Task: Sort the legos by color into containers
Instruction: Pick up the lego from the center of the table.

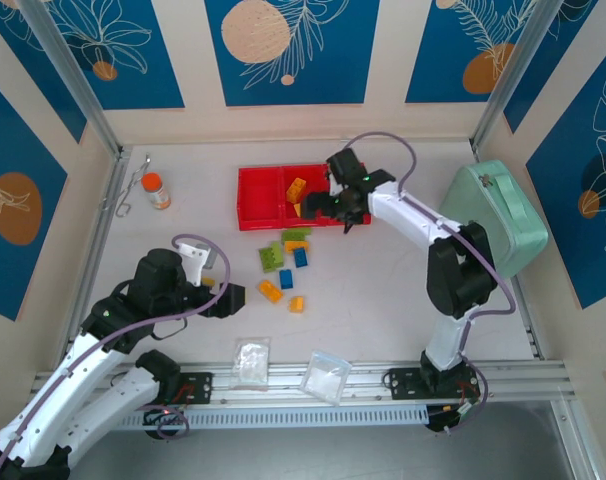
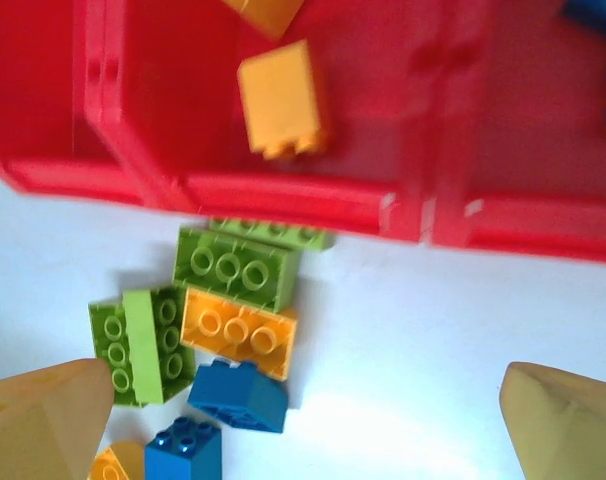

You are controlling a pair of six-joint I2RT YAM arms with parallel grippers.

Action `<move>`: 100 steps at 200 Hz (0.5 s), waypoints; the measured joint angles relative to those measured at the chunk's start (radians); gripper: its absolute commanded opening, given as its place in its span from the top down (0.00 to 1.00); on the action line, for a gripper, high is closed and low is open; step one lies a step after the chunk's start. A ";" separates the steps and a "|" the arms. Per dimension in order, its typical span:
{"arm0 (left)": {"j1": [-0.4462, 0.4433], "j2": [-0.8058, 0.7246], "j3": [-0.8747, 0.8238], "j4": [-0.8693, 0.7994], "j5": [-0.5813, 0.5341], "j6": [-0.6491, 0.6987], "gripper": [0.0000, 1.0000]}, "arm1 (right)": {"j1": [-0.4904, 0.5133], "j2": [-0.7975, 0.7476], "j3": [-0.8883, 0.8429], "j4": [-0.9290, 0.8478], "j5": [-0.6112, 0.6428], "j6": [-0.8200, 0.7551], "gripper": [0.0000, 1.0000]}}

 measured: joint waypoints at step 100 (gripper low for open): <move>0.000 -0.002 0.000 0.000 0.000 0.000 0.01 | 0.168 0.185 0.036 -0.005 0.083 0.024 0.22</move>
